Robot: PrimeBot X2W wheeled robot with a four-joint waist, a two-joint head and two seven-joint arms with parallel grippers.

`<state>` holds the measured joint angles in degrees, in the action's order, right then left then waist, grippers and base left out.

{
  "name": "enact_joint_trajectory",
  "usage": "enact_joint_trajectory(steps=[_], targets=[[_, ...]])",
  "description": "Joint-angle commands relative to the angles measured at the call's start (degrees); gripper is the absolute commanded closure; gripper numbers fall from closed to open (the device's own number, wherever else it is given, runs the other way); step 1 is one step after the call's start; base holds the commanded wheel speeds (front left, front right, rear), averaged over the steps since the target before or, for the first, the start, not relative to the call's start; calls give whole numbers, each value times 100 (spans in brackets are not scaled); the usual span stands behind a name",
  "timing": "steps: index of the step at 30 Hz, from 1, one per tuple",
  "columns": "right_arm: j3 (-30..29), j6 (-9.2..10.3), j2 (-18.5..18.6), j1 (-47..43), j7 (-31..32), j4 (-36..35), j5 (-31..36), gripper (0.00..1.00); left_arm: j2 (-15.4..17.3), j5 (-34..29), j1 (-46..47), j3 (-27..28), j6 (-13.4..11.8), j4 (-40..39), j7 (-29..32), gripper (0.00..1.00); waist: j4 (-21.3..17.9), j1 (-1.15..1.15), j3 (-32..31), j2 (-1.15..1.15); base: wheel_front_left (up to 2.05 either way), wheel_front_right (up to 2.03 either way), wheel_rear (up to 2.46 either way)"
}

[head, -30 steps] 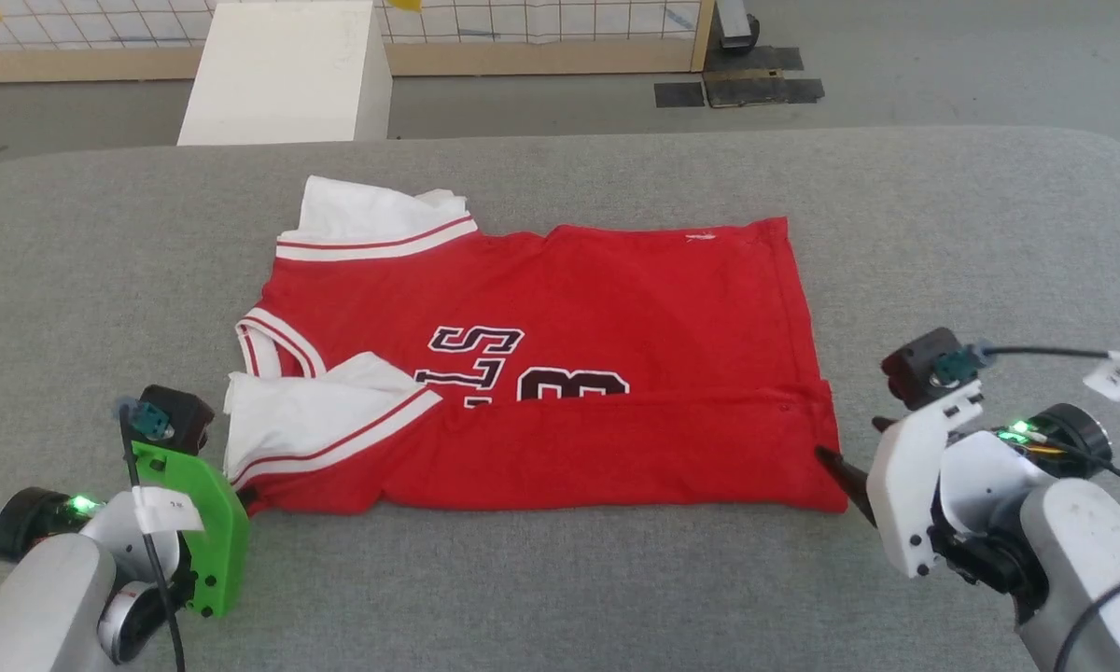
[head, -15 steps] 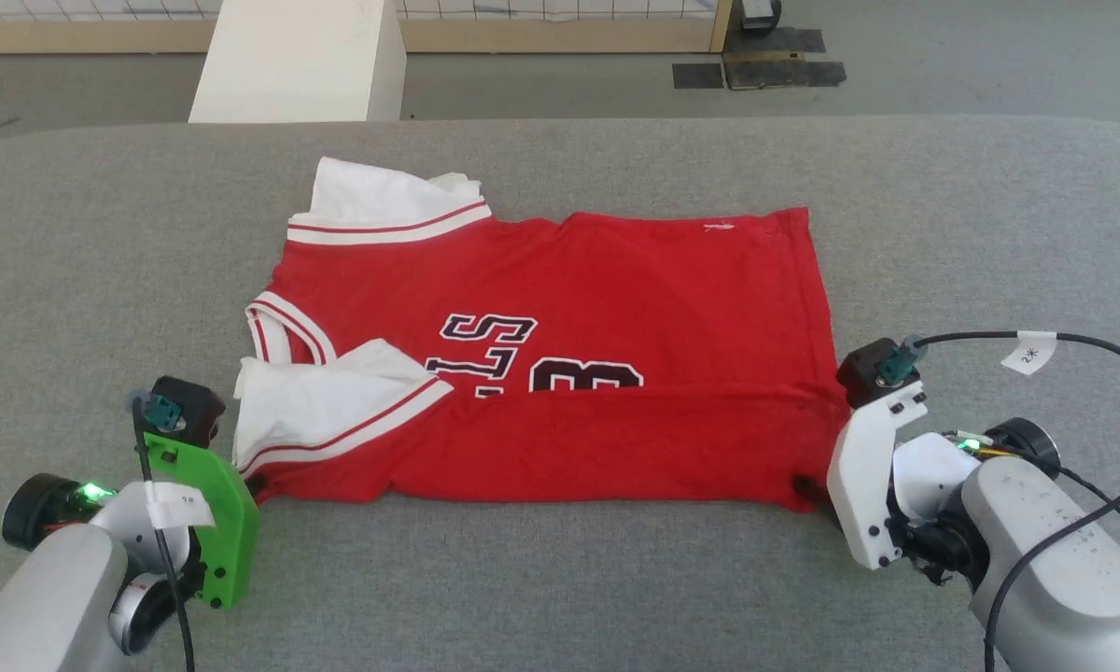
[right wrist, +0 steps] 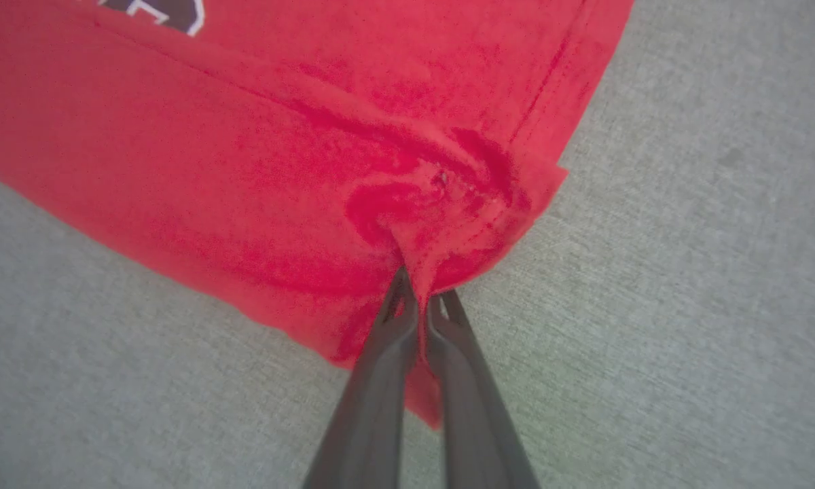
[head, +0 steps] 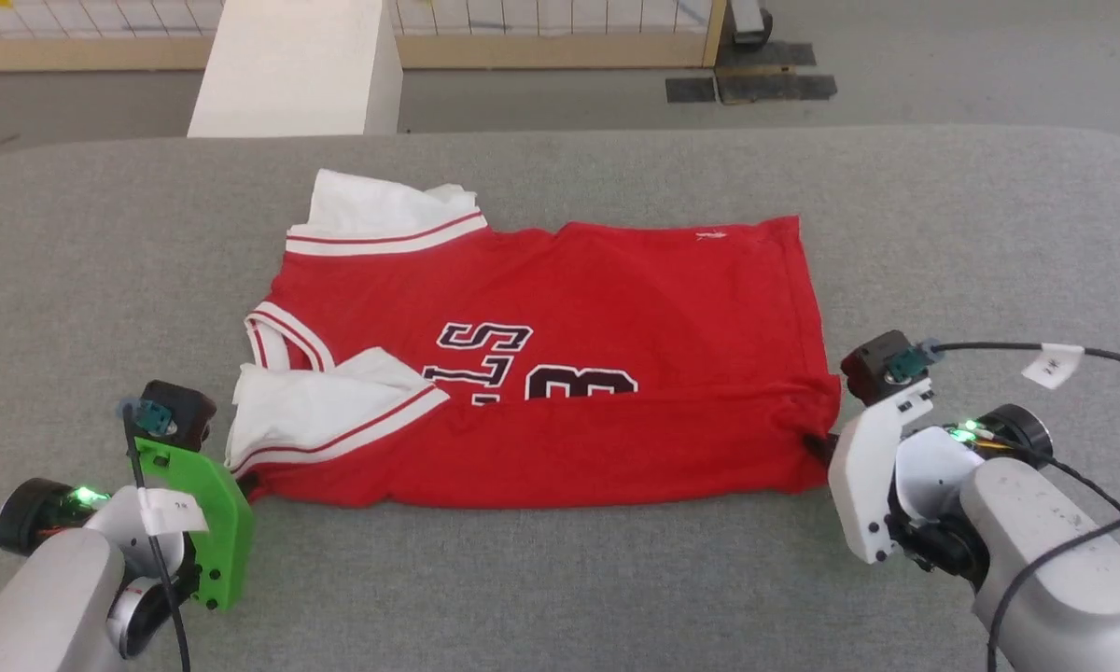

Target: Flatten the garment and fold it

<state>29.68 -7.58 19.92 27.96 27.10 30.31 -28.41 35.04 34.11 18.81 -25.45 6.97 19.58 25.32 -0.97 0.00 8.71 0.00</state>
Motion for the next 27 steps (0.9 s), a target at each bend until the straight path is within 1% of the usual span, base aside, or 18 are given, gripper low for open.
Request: enact_joint_trajectory(steps=[1,4,8,15,21,25,27], targets=[[1,9,74,-140,-157,-156,-38,100,11,-34,-29,26,-60,-27,-83,100,-15,0,-202,0,0,0,0],[-44,9,247,-367,-335,-541,-54,100,83,-33,-165,72,-131,-147,-172,100,-29,0,-387,0,0,0,0],[-179,9,512,-799,-364,-1150,-2,100,230,26,-524,113,-216,-415,-185,100,-45,0,-612,0,0,0,0],[-568,9,884,-1822,-39,-2203,116,100,394,234,-1355,146,-447,-1069,-74,100,-8,0,-852,0,0,0,0],[-837,9,1072,-2533,362,-2618,119,100,479,419,-1907,106,-542,-1393,76,100,25,0,-870,0,0,0,0],[-927,9,1077,-2740,558,-2666,42,100,439,476,-1970,55,-559,-1298,148,100,26,0,-771,0,0,0,0],[-952,9,1038,-2752,612,-2609,12,100,353,544,-1925,32,-516,-1177,152,100,26,0,-693,0,0,0,0]])
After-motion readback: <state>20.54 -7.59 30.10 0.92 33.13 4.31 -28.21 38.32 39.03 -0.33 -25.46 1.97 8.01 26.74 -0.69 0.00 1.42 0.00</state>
